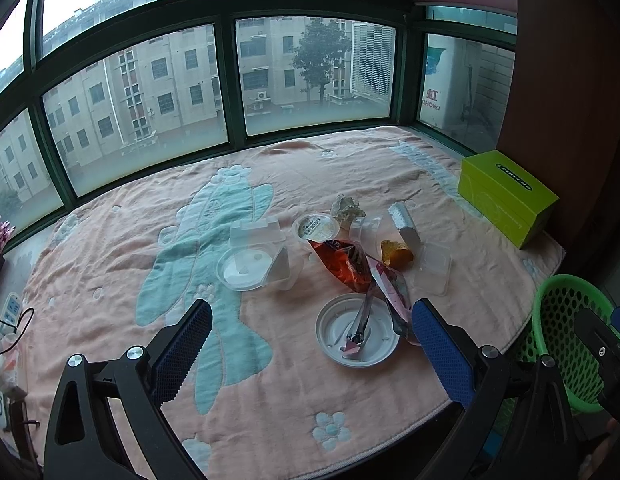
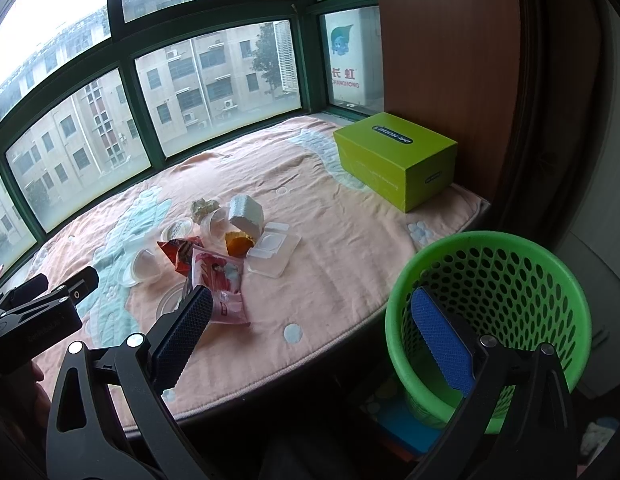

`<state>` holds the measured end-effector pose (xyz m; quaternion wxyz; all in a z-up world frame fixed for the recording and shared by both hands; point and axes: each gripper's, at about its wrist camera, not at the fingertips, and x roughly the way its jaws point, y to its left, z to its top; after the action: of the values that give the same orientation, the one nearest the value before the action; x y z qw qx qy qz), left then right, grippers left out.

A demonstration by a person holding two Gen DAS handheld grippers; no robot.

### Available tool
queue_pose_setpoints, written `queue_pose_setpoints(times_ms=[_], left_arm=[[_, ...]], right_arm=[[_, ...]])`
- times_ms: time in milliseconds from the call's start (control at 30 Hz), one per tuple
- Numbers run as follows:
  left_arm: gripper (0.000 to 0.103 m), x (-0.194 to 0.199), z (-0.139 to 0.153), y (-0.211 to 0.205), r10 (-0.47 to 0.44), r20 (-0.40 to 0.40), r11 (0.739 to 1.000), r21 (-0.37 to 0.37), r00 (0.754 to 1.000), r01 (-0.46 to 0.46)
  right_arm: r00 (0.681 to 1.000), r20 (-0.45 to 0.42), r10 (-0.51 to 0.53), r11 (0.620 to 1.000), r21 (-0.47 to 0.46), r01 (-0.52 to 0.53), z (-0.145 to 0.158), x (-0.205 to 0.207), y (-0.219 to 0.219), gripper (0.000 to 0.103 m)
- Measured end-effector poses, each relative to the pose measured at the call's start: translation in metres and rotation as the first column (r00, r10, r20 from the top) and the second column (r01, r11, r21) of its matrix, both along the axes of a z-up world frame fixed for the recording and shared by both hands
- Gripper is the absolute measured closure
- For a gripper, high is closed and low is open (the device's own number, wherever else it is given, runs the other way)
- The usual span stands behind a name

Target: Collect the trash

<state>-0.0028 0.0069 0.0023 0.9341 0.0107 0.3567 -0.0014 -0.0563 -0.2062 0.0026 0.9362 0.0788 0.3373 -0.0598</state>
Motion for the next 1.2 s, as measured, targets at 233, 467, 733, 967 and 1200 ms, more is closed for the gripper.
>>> queue_pose_setpoints(times_ms=[233, 467, 733, 967, 1200], left_arm=[[0.006, 0.000, 0.000, 0.003, 0.004, -0.001, 1.000, 0.001, 1.000, -0.004], [0.006, 0.000, -0.001, 0.004, 0.004, -0.001, 1.000, 0.002, 1.000, -0.004], [0.006, 0.000, -0.007, 0.010, 0.005, -0.009, 1.000, -0.001, 1.000, -0.005], [0.006, 0.010, -0.014, 0.012, 0.014, -0.032, 1.000, -0.001, 0.999, -0.014], [0.006, 0.022, -0.020, 0.018, 0.028, -0.059, 1.000, 0.005, 0.998, -0.028]], right_arm=[[1.000, -0.002, 0.002, 1.000, 0.001, -0.002, 0.001, 0.001, 0.000, 0.005], [1.000, -0.004, 0.001, 1.000, 0.002, -0.001, -0.002, 0.002, 0.001, 0.005], [1.000, -0.012, 0.003, 1.000, 0.004, -0.003, -0.006, 0.005, 0.001, 0.005], [0.999, -0.034, 0.007, 1.000, 0.007, -0.007, -0.012, 0.012, 0.001, 0.005], [0.998, -0.061, 0.026, 1.000, 0.005, -0.025, -0.019, 0.024, 0.005, 0.005]])
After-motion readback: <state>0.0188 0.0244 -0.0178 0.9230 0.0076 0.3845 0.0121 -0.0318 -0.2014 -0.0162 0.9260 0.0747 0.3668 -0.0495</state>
